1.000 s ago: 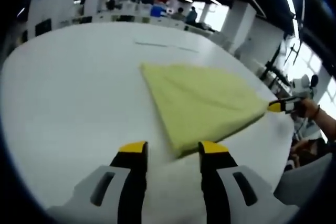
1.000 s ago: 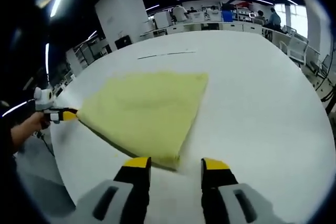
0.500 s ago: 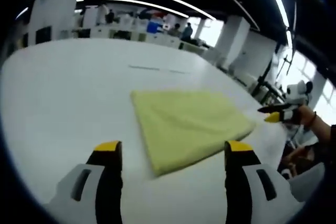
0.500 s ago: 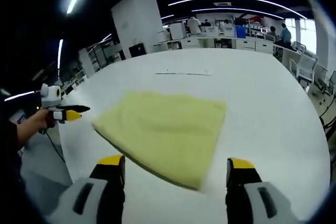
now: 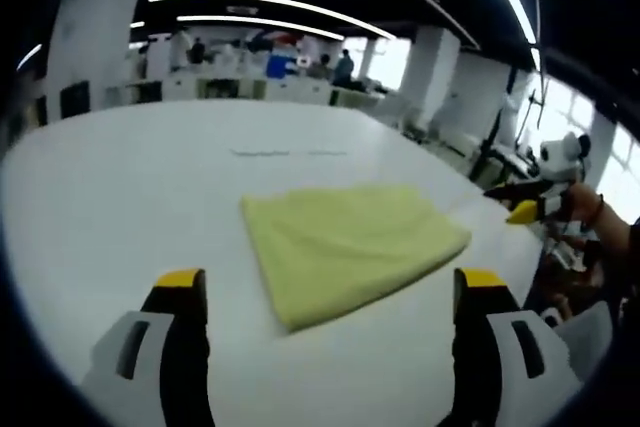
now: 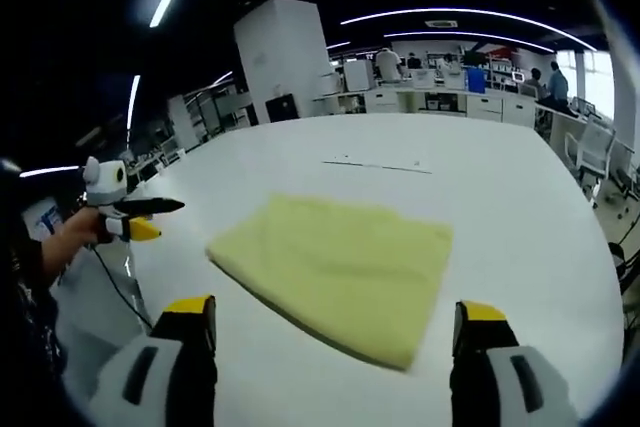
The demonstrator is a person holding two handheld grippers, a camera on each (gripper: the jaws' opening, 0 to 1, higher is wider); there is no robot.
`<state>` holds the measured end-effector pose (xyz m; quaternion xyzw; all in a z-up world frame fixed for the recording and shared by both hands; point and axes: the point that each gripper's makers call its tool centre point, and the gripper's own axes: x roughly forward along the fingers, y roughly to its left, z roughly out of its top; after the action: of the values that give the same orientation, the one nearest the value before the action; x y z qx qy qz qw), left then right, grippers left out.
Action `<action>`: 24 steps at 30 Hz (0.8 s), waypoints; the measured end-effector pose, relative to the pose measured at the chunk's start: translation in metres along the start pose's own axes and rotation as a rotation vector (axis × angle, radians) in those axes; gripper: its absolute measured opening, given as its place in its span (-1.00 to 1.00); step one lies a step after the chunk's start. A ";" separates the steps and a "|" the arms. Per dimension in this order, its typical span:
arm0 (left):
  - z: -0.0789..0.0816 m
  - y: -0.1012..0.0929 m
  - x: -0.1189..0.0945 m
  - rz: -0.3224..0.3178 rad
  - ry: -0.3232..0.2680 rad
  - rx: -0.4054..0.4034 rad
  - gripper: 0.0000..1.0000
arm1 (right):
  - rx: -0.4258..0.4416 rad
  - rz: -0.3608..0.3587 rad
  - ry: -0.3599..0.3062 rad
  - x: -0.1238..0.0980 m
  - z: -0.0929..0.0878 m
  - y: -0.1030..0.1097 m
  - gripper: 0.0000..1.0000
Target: Fold the garment on the visible template until the final outline fits inside the template.
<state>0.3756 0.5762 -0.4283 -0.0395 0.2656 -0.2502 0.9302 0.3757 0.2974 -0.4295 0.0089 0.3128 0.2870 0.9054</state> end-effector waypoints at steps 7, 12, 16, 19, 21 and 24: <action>-0.006 -0.003 -0.008 0.014 0.026 0.016 0.98 | -0.011 0.007 -0.002 -0.007 -0.001 0.010 0.99; -0.008 -0.001 -0.012 0.031 0.040 0.022 0.98 | -0.010 -0.011 0.001 -0.012 -0.007 0.012 0.99; -0.010 0.000 -0.015 0.042 0.045 0.019 0.98 | -0.017 -0.031 0.011 -0.016 -0.014 0.012 0.99; -0.013 0.000 -0.016 0.045 0.055 0.016 0.98 | -0.035 -0.050 0.029 -0.018 -0.020 0.010 0.99; -0.014 0.000 -0.017 0.052 0.061 0.022 0.98 | -0.039 -0.060 0.033 -0.019 -0.022 0.008 0.99; -0.015 0.001 -0.017 0.057 0.061 0.021 0.98 | -0.035 -0.065 0.040 -0.020 -0.025 0.006 0.99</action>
<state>0.3558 0.5863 -0.4329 -0.0146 0.2924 -0.2274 0.9288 0.3449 0.2879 -0.4372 -0.0229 0.3259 0.2628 0.9079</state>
